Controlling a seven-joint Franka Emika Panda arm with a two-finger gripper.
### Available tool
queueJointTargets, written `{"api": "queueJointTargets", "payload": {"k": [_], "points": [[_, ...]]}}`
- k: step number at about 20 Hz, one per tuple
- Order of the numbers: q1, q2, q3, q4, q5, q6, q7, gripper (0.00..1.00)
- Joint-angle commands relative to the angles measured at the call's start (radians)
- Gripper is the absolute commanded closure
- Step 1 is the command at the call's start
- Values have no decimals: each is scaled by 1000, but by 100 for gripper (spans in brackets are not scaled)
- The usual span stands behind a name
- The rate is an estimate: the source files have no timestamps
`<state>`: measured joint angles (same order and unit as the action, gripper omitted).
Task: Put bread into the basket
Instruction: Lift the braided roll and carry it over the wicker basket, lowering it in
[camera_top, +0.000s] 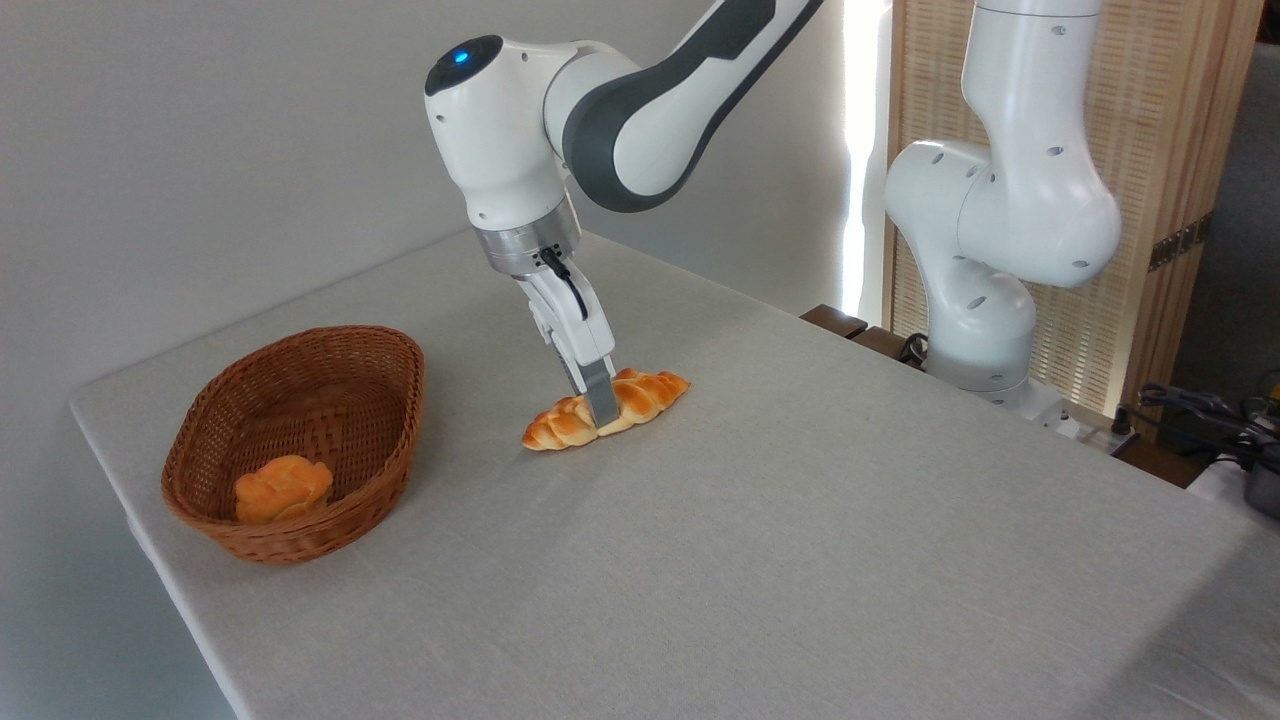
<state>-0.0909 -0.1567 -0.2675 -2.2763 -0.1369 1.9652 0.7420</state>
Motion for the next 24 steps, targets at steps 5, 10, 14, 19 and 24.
{"api": "queueJointTargets", "payload": {"k": [5, 10, 14, 19, 24], "points": [[3, 8, 19, 130, -7, -129, 50, 100], [5, 138, 8, 439, -20, -187, 63, 94], [-3, 347, -56, 671, -18, -148, 50, 73], [-1, 449, -127, 675, -15, 130, -40, 42], [-1, 468, -154, 670, 10, 205, -96, 0]]}}
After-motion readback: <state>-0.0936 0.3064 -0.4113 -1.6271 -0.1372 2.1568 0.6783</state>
